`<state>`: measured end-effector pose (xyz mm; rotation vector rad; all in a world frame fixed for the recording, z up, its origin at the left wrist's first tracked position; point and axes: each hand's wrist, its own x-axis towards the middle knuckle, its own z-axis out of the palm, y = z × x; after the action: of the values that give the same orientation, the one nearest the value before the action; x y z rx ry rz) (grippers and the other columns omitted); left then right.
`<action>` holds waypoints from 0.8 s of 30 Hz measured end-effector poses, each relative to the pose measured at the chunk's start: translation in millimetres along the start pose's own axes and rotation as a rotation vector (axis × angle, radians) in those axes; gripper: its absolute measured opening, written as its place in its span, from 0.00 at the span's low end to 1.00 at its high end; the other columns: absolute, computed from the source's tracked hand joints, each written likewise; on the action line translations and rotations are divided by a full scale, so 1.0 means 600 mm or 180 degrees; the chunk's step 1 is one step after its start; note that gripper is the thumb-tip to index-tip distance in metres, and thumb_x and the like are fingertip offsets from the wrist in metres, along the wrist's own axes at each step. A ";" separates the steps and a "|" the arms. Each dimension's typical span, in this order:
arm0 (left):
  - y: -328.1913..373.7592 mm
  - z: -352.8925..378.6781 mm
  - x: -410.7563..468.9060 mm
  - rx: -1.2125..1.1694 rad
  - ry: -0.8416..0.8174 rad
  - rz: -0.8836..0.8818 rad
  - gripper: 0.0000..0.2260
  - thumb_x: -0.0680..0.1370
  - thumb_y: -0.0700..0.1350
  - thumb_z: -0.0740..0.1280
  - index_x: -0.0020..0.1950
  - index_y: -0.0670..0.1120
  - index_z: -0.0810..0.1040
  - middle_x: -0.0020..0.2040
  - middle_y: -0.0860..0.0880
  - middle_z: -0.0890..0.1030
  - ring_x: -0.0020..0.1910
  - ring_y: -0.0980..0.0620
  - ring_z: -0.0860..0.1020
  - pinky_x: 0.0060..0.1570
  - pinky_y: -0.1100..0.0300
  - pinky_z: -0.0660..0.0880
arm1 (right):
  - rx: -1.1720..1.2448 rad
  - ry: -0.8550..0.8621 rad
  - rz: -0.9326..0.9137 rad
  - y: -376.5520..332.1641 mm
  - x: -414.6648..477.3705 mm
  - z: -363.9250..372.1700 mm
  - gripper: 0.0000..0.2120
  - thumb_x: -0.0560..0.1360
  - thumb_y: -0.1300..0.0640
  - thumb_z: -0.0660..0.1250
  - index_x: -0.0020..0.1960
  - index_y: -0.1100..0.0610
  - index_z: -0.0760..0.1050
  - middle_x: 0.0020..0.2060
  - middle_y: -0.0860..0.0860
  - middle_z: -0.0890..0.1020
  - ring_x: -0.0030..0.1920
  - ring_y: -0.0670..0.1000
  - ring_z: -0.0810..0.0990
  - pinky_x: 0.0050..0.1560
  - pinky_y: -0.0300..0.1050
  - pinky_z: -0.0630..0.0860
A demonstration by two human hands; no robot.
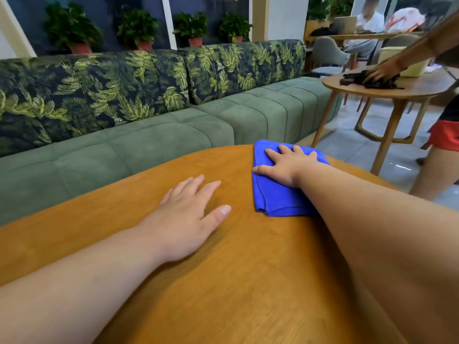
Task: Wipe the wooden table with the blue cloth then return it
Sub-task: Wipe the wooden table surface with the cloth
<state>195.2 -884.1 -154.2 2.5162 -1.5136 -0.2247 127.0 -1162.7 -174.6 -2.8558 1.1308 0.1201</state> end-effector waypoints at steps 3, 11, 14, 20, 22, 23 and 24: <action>-0.043 -0.009 -0.015 0.0039 0.0040 -0.0110 0.32 0.74 0.67 0.45 0.77 0.59 0.48 0.80 0.53 0.45 0.77 0.54 0.42 0.73 0.54 0.42 | 0.0032 -0.0019 -0.0193 -0.059 0.024 0.001 0.45 0.70 0.19 0.47 0.82 0.39 0.50 0.83 0.48 0.51 0.82 0.60 0.48 0.73 0.77 0.48; -0.153 -0.025 -0.068 0.0057 0.0153 -0.0436 0.33 0.73 0.68 0.45 0.77 0.58 0.50 0.80 0.52 0.48 0.77 0.54 0.44 0.73 0.54 0.44 | 0.0000 -0.0041 -0.0714 -0.224 0.030 0.005 0.43 0.72 0.21 0.49 0.81 0.40 0.52 0.83 0.49 0.52 0.81 0.61 0.48 0.73 0.77 0.46; -0.186 -0.038 -0.108 -0.0002 0.0219 -0.0586 0.35 0.71 0.69 0.44 0.77 0.59 0.51 0.79 0.52 0.50 0.77 0.54 0.46 0.74 0.53 0.46 | -0.0009 -0.0079 -0.0911 -0.294 0.009 0.009 0.43 0.72 0.21 0.49 0.82 0.40 0.50 0.83 0.49 0.51 0.82 0.61 0.47 0.74 0.76 0.45; -0.249 -0.070 -0.232 0.0065 0.0237 -0.0900 0.34 0.72 0.70 0.44 0.77 0.59 0.50 0.79 0.53 0.50 0.77 0.54 0.47 0.72 0.56 0.46 | -0.0011 -0.0187 -0.1337 -0.439 -0.069 0.019 0.43 0.73 0.22 0.48 0.82 0.40 0.47 0.84 0.49 0.47 0.82 0.61 0.43 0.75 0.75 0.41; -0.272 -0.078 -0.281 0.0044 0.0291 -0.1023 0.34 0.73 0.70 0.43 0.77 0.59 0.50 0.79 0.53 0.50 0.77 0.54 0.47 0.72 0.56 0.46 | -0.0033 -0.0200 -0.1448 -0.483 -0.101 0.025 0.43 0.73 0.22 0.48 0.82 0.40 0.46 0.84 0.49 0.46 0.82 0.61 0.42 0.74 0.75 0.41; -0.285 -0.083 -0.312 0.0035 0.0312 -0.1127 0.34 0.73 0.70 0.43 0.77 0.59 0.50 0.79 0.54 0.50 0.77 0.54 0.48 0.72 0.56 0.47 | -0.0046 -0.0218 -0.1515 -0.510 -0.120 0.028 0.43 0.73 0.22 0.48 0.82 0.40 0.46 0.84 0.49 0.45 0.82 0.62 0.42 0.74 0.75 0.41; -0.297 -0.087 -0.342 0.0030 0.0346 -0.1230 0.34 0.72 0.70 0.44 0.77 0.59 0.51 0.79 0.54 0.51 0.77 0.54 0.48 0.72 0.56 0.47 | -0.0049 -0.0230 -0.1587 -0.536 -0.139 0.031 0.43 0.73 0.22 0.47 0.82 0.41 0.45 0.84 0.49 0.45 0.82 0.62 0.42 0.74 0.76 0.40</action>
<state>264.1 -616.3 -141.6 2.7582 -0.9814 -0.1325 285.8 -870.6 -173.9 -3.0137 0.3826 0.1994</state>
